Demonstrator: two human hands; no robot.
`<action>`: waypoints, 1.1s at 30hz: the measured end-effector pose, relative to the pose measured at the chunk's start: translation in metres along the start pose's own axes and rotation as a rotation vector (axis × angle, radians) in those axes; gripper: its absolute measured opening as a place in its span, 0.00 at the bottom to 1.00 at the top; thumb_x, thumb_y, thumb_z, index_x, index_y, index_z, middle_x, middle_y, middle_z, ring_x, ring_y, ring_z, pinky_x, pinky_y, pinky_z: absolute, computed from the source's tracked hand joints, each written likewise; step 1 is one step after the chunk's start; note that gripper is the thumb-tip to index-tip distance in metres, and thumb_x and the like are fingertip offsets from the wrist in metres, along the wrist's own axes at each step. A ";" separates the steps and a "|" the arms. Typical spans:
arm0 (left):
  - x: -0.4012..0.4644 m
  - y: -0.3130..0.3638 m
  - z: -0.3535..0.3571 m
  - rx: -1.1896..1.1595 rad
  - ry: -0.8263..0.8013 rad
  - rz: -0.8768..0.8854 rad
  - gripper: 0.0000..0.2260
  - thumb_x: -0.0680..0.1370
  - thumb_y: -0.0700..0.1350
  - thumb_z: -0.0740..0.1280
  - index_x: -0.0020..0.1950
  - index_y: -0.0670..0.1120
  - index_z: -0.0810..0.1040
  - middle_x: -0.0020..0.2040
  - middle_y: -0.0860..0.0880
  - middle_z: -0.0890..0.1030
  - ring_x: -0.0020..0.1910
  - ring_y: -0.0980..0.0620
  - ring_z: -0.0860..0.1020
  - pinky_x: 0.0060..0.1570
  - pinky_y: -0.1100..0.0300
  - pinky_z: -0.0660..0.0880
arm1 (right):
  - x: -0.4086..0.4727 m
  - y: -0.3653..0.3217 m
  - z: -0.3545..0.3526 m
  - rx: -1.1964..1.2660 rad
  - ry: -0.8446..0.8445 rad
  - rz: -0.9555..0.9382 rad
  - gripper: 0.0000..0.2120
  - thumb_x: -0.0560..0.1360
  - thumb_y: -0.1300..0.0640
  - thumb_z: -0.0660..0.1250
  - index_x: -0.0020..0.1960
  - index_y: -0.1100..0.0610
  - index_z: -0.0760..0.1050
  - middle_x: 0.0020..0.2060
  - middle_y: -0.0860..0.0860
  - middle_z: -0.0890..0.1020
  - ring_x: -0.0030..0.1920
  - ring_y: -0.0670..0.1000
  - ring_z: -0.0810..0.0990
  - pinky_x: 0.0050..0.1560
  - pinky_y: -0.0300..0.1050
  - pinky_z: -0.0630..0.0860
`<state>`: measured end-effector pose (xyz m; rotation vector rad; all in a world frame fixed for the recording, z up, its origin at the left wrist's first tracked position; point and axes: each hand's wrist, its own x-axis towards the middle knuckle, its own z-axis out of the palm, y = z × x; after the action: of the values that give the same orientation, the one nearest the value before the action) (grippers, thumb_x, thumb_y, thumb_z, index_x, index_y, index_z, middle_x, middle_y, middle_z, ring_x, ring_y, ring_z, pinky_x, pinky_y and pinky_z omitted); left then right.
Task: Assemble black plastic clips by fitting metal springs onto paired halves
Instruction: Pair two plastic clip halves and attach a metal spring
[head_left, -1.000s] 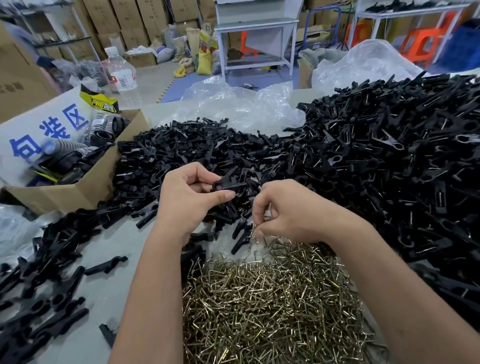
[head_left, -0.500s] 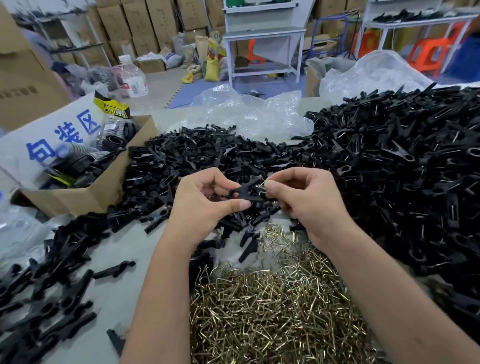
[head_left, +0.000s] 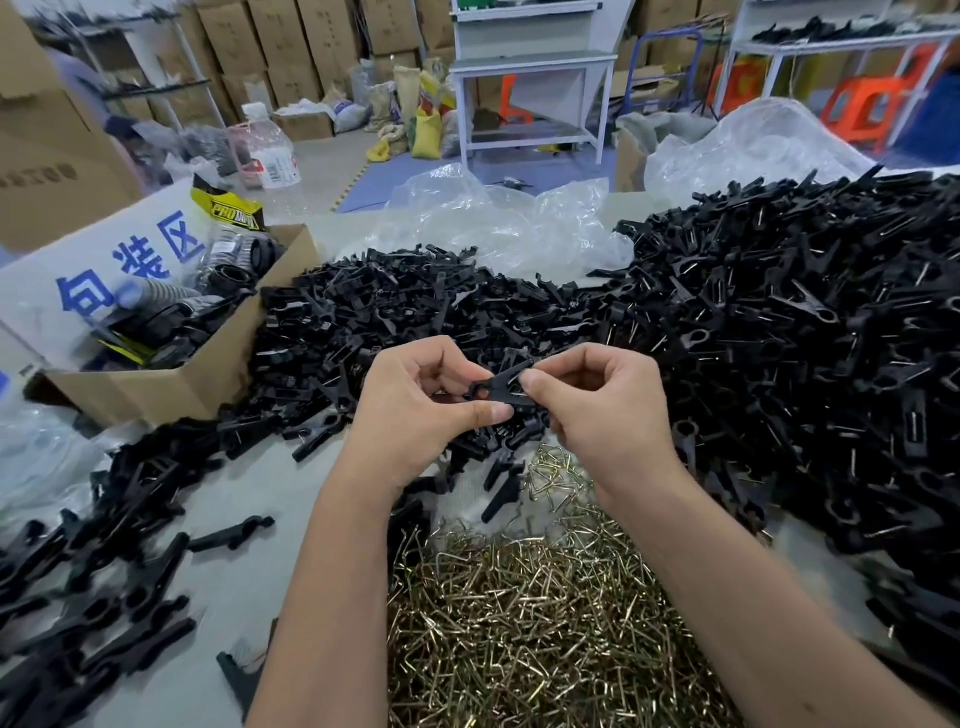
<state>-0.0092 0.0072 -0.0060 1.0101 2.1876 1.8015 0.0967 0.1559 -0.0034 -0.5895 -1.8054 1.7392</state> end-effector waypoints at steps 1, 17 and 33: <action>0.000 0.000 0.001 0.002 0.001 0.002 0.14 0.63 0.39 0.85 0.39 0.50 0.83 0.33 0.59 0.81 0.35 0.62 0.78 0.38 0.69 0.73 | -0.001 -0.001 0.000 0.040 -0.010 0.041 0.07 0.72 0.62 0.79 0.38 0.56 0.84 0.27 0.50 0.80 0.26 0.47 0.74 0.27 0.39 0.69; -0.006 0.011 -0.001 -0.255 -0.082 0.026 0.14 0.64 0.40 0.84 0.43 0.46 0.82 0.35 0.56 0.82 0.37 0.58 0.80 0.41 0.65 0.77 | 0.002 -0.011 -0.024 0.699 -0.710 0.552 0.20 0.71 0.55 0.77 0.61 0.60 0.80 0.45 0.59 0.82 0.39 0.53 0.86 0.32 0.40 0.84; -0.009 0.010 -0.010 -0.357 -0.132 -0.017 0.24 0.63 0.45 0.86 0.45 0.49 0.72 0.41 0.42 0.84 0.56 0.23 0.80 0.51 0.32 0.77 | 0.004 -0.009 -0.031 0.926 -0.933 0.706 0.31 0.70 0.71 0.77 0.72 0.64 0.76 0.47 0.69 0.83 0.40 0.56 0.88 0.35 0.43 0.85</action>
<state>-0.0034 -0.0053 0.0036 0.9907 1.7110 1.9604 0.1147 0.1817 0.0062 0.0548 -0.9708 3.4003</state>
